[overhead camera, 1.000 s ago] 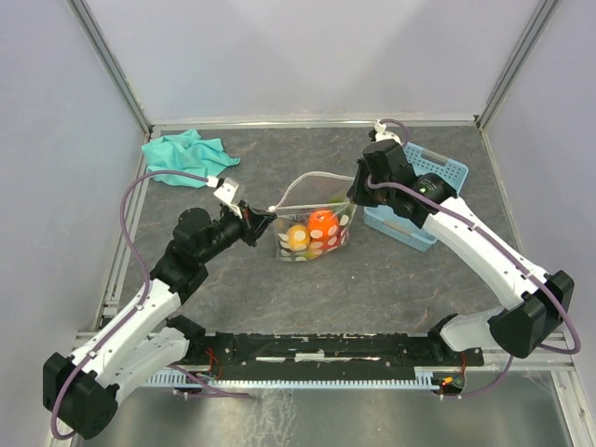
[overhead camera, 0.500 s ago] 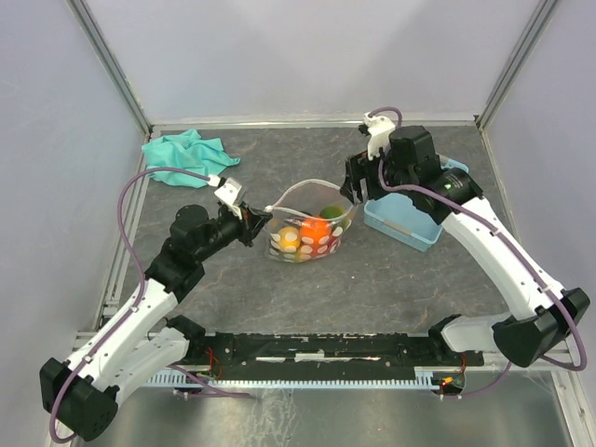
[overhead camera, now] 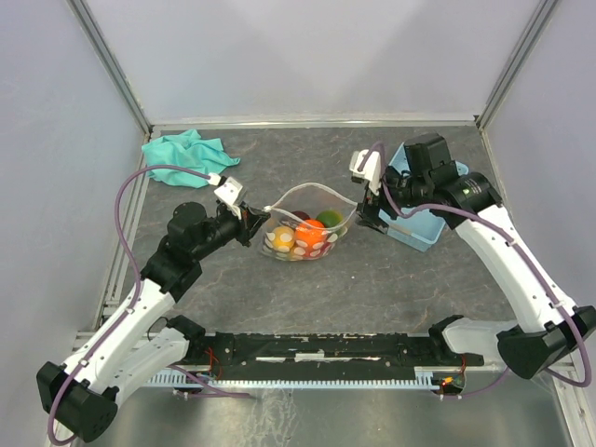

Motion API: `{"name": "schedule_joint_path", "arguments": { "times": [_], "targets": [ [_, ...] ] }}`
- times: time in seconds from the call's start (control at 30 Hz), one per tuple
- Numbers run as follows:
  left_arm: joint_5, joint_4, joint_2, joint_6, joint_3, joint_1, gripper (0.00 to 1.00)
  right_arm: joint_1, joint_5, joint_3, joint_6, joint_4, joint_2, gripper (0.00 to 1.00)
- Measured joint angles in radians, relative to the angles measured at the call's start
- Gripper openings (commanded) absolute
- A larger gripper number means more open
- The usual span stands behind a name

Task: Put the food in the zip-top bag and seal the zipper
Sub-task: Zip the zipper food storage bag at the center of the board.

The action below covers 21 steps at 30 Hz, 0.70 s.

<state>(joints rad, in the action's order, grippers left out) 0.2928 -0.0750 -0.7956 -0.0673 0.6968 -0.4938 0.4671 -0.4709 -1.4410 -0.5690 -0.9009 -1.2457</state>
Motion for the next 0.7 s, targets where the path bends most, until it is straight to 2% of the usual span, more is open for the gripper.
{"name": "schedule_joint_path", "arguments": {
  "times": [0.17,0.37,0.7],
  "targets": [
    [0.001,-0.002,0.0,0.001,0.005,0.0,0.03,0.002,-0.057,0.004,-0.081,-0.063,-0.042,0.87],
    [0.006,-0.006,0.0,0.001,0.007,0.0,0.03,0.001,-0.055,0.064,-0.121,-0.026,-0.099,0.83],
    [0.006,-0.013,-0.003,0.001,0.013,0.0,0.03,-0.005,-0.069,0.072,-0.151,0.023,-0.171,0.47]
  ]
}}
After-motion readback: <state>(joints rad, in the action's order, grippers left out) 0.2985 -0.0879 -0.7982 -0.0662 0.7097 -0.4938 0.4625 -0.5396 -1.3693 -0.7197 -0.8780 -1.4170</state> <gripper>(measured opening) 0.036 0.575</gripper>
